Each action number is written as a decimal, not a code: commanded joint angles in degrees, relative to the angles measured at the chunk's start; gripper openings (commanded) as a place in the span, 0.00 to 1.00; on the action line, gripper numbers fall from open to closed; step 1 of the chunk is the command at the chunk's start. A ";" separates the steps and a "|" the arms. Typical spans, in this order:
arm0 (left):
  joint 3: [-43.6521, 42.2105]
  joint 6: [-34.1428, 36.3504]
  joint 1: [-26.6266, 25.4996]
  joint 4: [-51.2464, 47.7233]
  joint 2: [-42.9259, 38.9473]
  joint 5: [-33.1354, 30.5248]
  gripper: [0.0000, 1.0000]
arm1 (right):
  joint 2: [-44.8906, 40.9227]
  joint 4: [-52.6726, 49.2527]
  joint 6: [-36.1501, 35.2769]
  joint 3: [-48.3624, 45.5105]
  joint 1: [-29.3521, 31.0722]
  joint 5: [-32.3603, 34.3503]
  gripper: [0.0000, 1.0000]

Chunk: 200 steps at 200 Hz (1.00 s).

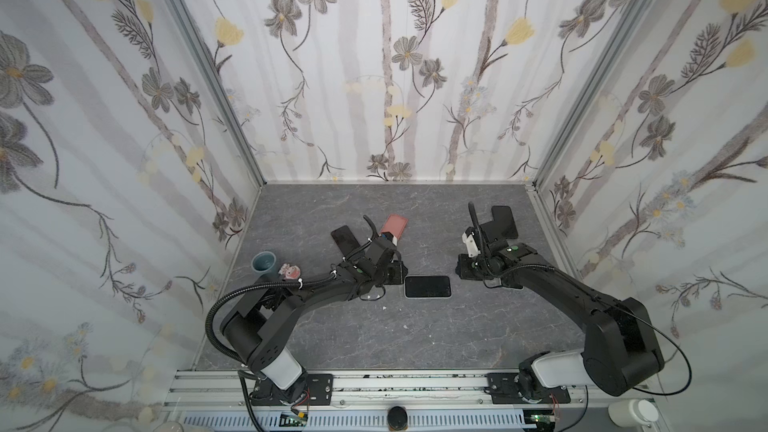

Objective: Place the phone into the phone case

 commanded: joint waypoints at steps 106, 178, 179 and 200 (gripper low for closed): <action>2.72 0.66 0.14 1.36 6.95 2.53 0.26 | 9.46 3.25 -0.77 0.42 0.03 -4.82 0.15; 2.52 1.03 0.11 1.31 8.59 2.19 0.25 | 14.32 5.28 -1.64 1.36 0.00 -5.11 0.11; 2.50 1.03 0.08 1.31 8.63 2.23 0.25 | 14.40 5.23 -1.64 1.42 0.00 -5.10 0.11; 2.31 1.12 0.06 1.32 8.95 2.21 0.25 | 15.44 5.22 -1.64 1.72 0.03 -5.32 0.09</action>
